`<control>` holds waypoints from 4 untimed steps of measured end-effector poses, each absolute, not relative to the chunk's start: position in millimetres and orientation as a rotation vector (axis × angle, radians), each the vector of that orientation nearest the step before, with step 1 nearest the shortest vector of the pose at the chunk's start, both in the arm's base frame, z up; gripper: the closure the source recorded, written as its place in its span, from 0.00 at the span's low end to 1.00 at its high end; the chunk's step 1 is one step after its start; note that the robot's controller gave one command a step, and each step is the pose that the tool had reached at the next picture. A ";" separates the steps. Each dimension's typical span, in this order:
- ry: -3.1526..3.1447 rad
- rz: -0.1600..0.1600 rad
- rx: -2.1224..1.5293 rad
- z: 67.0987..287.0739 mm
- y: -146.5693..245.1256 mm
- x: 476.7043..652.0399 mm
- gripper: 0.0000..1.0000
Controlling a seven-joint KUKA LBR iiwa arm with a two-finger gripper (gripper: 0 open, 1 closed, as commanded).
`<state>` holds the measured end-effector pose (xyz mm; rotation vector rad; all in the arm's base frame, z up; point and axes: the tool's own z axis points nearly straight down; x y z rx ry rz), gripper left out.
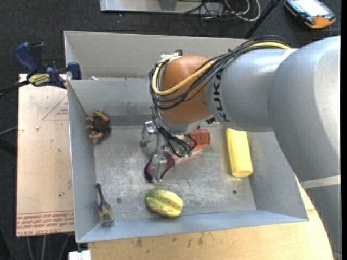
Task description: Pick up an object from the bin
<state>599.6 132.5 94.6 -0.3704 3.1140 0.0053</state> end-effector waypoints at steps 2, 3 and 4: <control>3.089 0.002 -0.533 126.4 105.1 596.8 0.00; 3.064 0.001 -0.673 76.2 112.2 597.1 0.00; 2.942 0.007 -1.030 77.0 108.2 600.4 1.00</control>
Offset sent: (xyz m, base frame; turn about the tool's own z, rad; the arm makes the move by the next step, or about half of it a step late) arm -0.0130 -0.0298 0.0117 -0.0952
